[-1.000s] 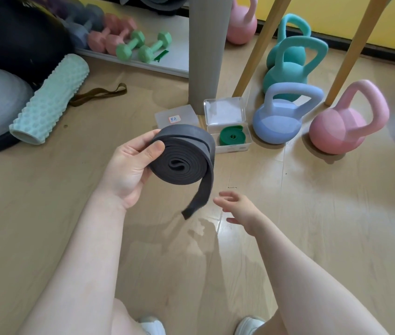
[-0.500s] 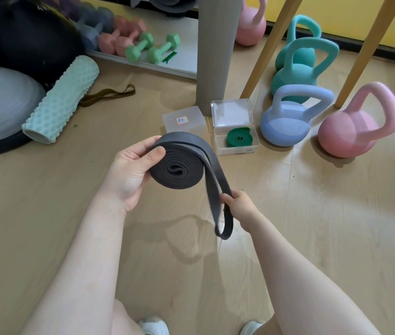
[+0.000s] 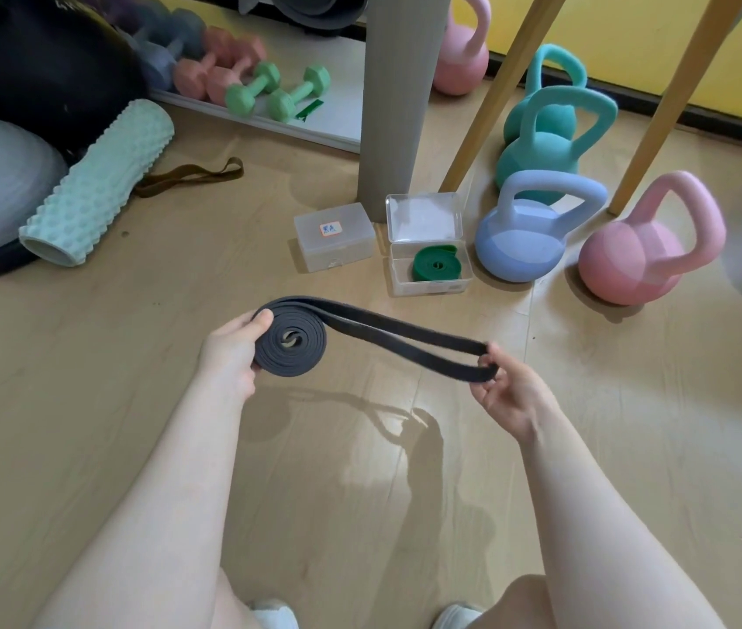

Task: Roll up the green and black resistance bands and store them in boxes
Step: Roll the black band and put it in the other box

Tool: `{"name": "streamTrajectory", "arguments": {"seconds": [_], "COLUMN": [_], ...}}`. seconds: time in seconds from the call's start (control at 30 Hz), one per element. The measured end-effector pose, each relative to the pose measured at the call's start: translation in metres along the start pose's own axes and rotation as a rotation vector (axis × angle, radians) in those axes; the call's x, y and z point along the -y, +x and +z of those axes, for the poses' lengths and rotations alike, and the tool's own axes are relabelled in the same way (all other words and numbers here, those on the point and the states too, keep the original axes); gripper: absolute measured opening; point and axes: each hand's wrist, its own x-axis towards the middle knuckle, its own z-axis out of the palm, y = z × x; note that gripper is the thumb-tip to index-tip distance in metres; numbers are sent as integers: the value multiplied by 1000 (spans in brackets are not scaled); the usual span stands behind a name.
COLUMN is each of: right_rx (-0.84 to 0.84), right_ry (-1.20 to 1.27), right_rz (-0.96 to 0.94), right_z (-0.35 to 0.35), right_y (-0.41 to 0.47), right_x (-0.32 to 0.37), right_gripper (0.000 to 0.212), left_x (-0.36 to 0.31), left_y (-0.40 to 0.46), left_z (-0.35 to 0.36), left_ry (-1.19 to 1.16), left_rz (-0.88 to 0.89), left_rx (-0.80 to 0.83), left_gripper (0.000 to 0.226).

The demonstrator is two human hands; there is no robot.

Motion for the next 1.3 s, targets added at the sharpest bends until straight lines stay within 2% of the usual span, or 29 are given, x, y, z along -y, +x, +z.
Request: {"name": "streamTrajectory", "arguments": {"seconds": [0.1, 0.17, 0.27, 0.33, 0.43, 0.5, 0.53, 0.63, 0.77, 0.87, 1.07, 1.2, 1.3], "right_rx": [-233, -338, -314, -160, 244, 442, 488, 486, 410, 392, 402, 419, 453], "right_ry": [-441, -675, -1030, -1013, -949, -1040, -1102, -1254, -1229, -1241, -983, -926, -810], "right_rz": [-28, 18, 22, -170, -534, -668, -699, -783, -890, -930, -843, -856, -850], "right_z": [-4, -10, -5, 16, 60, 79, 84, 87, 87, 85, 82, 85, 87], "right_y": [8, 10, 6, -3, -28, -41, -44, -46, -49, -50, -55, -59, -62], "right_x": [-12, -23, -29, -21, -4, -2, -5, -16, -14, -9, -3, -3, -7], "right_gripper": [14, 14, 25, 28, 23, 22, 22, 30, 33, 28, 20, 28, 31], "left_x": [-4, -10, -19, -21, -14, -10, -10, -13, -18, -22, -22, -19, -18], "left_y": [-6, -14, -29, -40, -49, -55, -57, -60, -64, -65, -70, -67, -64], "left_z": [6, 11, 20, 27, 38, 44, 46, 47, 46, 45, 51, 50, 48], "left_ry": [73, 154, 276, 377, 522, 573, 584, 542, 348, 310, 124, -24, -95], "left_rz": [102, 213, 413, 490, 516, 520, 524, 546, 548, 583, 508, 381, 327], "left_rx": [65, 124, 250, 355, 464, 506, 522, 544, 494, 492, 500, 541, 584], "left_gripper": [22, 18, 20, 27, 19, 16, 17, 18, 25, 29, 30, 24, 28]}}
